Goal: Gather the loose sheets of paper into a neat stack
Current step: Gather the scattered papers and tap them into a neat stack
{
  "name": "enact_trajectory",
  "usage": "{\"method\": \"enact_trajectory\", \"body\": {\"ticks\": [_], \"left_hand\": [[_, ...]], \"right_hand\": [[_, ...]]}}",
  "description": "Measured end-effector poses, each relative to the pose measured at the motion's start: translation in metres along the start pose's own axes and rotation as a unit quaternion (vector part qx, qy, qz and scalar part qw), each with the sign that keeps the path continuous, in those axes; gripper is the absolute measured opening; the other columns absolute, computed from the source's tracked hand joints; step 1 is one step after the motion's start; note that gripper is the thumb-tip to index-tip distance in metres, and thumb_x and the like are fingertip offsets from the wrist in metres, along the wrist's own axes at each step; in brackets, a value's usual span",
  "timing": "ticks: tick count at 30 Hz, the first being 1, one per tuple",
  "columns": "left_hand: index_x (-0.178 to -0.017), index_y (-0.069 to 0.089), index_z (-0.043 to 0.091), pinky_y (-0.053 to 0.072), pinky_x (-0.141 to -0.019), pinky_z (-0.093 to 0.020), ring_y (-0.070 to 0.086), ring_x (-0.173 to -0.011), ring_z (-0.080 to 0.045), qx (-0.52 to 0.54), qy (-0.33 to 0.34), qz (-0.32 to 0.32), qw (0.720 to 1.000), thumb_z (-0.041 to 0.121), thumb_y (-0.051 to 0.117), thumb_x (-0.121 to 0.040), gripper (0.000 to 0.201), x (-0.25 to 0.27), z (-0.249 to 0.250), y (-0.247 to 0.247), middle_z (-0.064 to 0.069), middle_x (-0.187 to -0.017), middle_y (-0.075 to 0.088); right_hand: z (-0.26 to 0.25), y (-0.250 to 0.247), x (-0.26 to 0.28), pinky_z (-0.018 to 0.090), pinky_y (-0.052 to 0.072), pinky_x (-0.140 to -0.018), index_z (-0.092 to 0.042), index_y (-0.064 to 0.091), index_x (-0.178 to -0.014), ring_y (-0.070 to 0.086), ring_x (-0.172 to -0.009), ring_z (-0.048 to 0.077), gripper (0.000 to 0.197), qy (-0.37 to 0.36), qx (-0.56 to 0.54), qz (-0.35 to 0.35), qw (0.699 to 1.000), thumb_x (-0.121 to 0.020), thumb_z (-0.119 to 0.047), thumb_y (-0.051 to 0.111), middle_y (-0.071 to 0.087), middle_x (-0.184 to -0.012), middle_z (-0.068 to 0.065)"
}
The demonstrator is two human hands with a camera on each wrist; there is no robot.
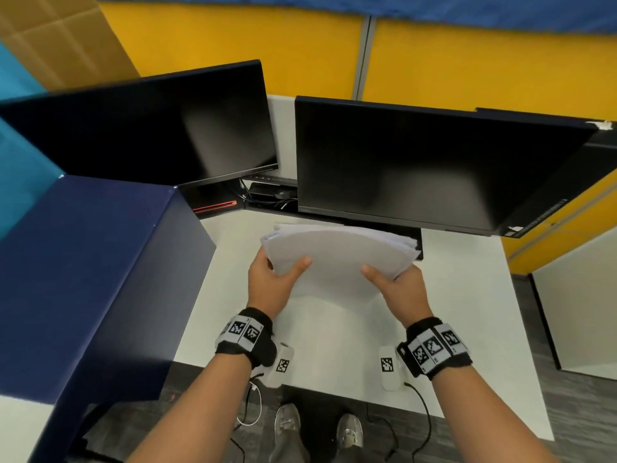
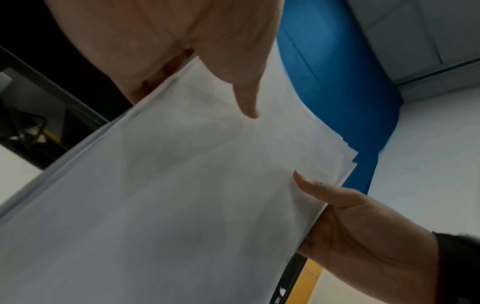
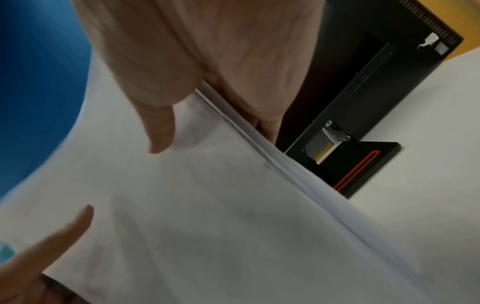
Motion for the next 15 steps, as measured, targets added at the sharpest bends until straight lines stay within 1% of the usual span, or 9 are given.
{"method": "enact_trajectory", "body": {"ticks": [1, 3, 5, 6, 8, 10, 11, 13, 15], "left_hand": [[-0.128, 0.057, 0.016, 0.057, -0.084, -0.021, 0.068, -0.105, -0.009, 0.016, 0.008, 0.002, 1.000, 0.025, 0.088, -0.073, 0.063, -0.001, 0.004, 0.002, 0.002, -0.116, 0.070], [-0.130, 0.052, 0.019, 0.057, -0.082, -0.023, 0.066, -0.105, -0.012, 0.052, 0.041, 0.020, 0.998, 0.031, 0.086, -0.076, 0.065, -0.003, 0.021, 0.003, -0.001, -0.120, 0.064], [-0.126, 0.054, 0.028, 0.059, -0.080, -0.028, 0.066, -0.103, -0.017, 0.076, 0.052, 0.057, 0.994, 0.046, 0.076, -0.079, 0.055, -0.006, 0.035, 0.003, -0.003, -0.119, 0.064], [-0.121, 0.056, 0.029, 0.059, -0.080, -0.028, 0.066, -0.102, -0.017, 0.080, 0.050, 0.081, 0.992, 0.047, 0.073, -0.082, 0.047, -0.007, 0.042, 0.003, 0.000, -0.115, 0.064], [-0.112, 0.062, 0.027, 0.059, -0.080, -0.028, 0.066, -0.100, -0.017, 0.075, 0.030, 0.123, 0.989, 0.041, 0.072, -0.086, 0.031, -0.011, 0.048, 0.005, 0.007, -0.106, 0.065], [-0.106, 0.064, 0.028, 0.057, -0.084, -0.030, 0.065, -0.102, -0.016, 0.075, 0.019, 0.133, 0.988, 0.035, 0.072, -0.088, 0.020, -0.016, 0.049, 0.005, 0.010, -0.104, 0.065], [-0.106, 0.064, 0.028, 0.056, -0.085, -0.030, 0.064, -0.102, -0.014, 0.080, 0.020, 0.129, 0.988, 0.031, 0.070, -0.090, 0.017, -0.018, 0.049, 0.005, 0.009, -0.105, 0.066], [-0.109, 0.064, 0.023, 0.054, -0.077, -0.022, 0.065, -0.097, -0.012, 0.088, 0.027, 0.119, 0.989, 0.029, 0.069, -0.091, 0.019, -0.020, 0.052, 0.006, 0.004, -0.106, 0.067], [-0.110, 0.066, 0.020, 0.051, -0.069, -0.009, 0.065, -0.091, -0.009, 0.076, 0.034, 0.126, 0.989, 0.032, 0.072, -0.089, 0.025, -0.021, 0.054, 0.004, 0.004, -0.102, 0.068]], "right_hand": [[-0.002, 0.000, 0.000, 0.022, 0.058, -0.082, -0.022, 0.065, -0.113, 0.070, -0.097, 0.002, 0.042, 0.002, -0.016, 0.005, 1.000, -0.075, -0.021, 0.084, 0.071, -0.106, -0.009], [-0.017, 0.000, 0.000, 0.014, 0.056, -0.074, -0.017, 0.062, -0.119, 0.067, -0.089, -0.009, 0.050, -0.023, -0.050, 0.027, 0.998, -0.075, -0.019, 0.084, 0.068, -0.107, -0.010], [-0.032, 0.002, 0.001, 0.011, 0.053, -0.070, -0.020, 0.059, -0.121, 0.065, -0.085, -0.011, 0.052, -0.043, -0.083, 0.052, 0.994, -0.075, -0.031, 0.081, 0.064, -0.106, -0.012], [-0.038, 0.004, 0.000, 0.013, 0.053, -0.069, -0.021, 0.060, -0.119, 0.065, -0.083, -0.009, 0.052, -0.044, -0.096, 0.065, 0.992, -0.074, -0.040, 0.077, 0.065, -0.104, -0.012], [-0.045, 0.006, -0.004, 0.019, 0.054, -0.069, -0.017, 0.065, -0.108, 0.064, -0.075, -0.005, 0.042, -0.027, -0.117, 0.107, 0.987, -0.077, -0.043, 0.073, 0.066, -0.093, -0.011], [-0.047, 0.006, -0.009, 0.025, 0.051, -0.068, -0.012, 0.067, -0.094, 0.061, -0.067, -0.003, 0.022, -0.019, -0.121, 0.144, 0.982, -0.085, -0.032, 0.072, 0.066, -0.079, -0.012], [-0.048, 0.005, -0.011, 0.025, 0.050, -0.067, -0.011, 0.067, -0.090, 0.060, -0.066, -0.001, 0.017, -0.020, -0.122, 0.153, 0.981, -0.087, -0.027, 0.071, 0.065, -0.075, -0.013], [-0.049, 0.004, -0.013, 0.023, 0.049, -0.066, -0.010, 0.066, -0.087, 0.059, -0.069, 0.006, 0.018, -0.025, -0.124, 0.159, 0.979, -0.089, -0.027, 0.068, 0.064, -0.074, -0.011], [-0.047, 0.004, -0.016, 0.023, 0.049, -0.067, -0.013, 0.066, -0.083, 0.058, -0.072, 0.011, 0.018, -0.020, -0.118, 0.163, 0.979, -0.088, -0.029, 0.068, 0.063, -0.076, -0.008]]}}
Point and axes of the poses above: each hand's wrist, its own x-axis away from the middle knuckle, its own y-axis out of the palm, z = x × y, the point moved 6 cm from there along -x, towards the middle knuckle
